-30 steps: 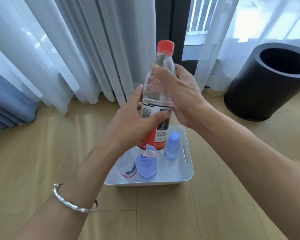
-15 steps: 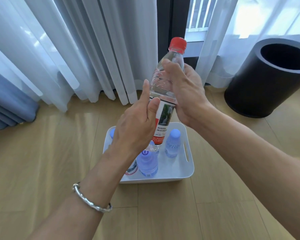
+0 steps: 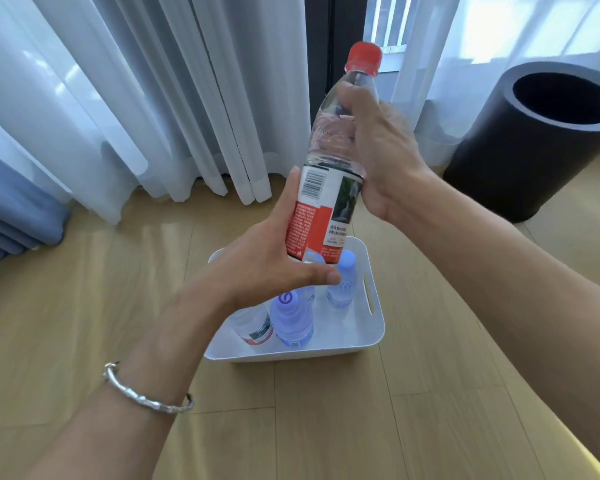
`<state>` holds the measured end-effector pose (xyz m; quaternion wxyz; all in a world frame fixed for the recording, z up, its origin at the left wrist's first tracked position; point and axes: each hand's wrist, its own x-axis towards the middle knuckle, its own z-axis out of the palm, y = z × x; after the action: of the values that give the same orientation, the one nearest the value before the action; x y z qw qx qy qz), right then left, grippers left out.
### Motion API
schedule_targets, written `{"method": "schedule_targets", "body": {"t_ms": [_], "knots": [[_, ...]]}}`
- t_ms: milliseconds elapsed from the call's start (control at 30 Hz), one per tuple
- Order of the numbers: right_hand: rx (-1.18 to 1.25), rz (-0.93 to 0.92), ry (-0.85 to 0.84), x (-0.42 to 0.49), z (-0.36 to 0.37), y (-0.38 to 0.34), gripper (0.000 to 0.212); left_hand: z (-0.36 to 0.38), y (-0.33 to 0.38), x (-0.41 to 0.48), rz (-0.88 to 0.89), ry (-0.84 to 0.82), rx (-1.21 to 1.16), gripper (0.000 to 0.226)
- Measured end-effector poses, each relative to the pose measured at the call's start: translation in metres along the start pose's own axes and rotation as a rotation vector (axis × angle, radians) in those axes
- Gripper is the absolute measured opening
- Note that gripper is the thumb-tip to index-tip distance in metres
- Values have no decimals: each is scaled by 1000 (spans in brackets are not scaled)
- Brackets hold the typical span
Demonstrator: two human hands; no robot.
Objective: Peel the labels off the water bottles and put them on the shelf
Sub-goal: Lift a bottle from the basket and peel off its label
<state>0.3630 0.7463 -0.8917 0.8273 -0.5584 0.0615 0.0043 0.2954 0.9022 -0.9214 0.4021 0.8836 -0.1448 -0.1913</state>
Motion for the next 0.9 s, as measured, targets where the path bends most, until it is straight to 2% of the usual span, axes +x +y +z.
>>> {"method": "schedule_targets", "body": {"t_ms": [167, 367, 700, 800, 900], "knots": [[-11, -2, 26, -1, -4, -4, 12, 4, 1, 0, 78, 12, -1, 104], [-14, -23, 52, 1, -7, -5, 15, 11, -6, 5, 158, 50, -92, 84], [-31, -14, 71, -1, -6, -2, 12, 10, -10, 4, 114, 79, -154, 66], [-22, -3, 54, -2, -7, -2, 13, 9, -7, 2, 78, 173, -102, 50], [-41, -3, 26, -6, -6, -1, 16, 6, -4, 1, 76, 266, 11, 49]]}}
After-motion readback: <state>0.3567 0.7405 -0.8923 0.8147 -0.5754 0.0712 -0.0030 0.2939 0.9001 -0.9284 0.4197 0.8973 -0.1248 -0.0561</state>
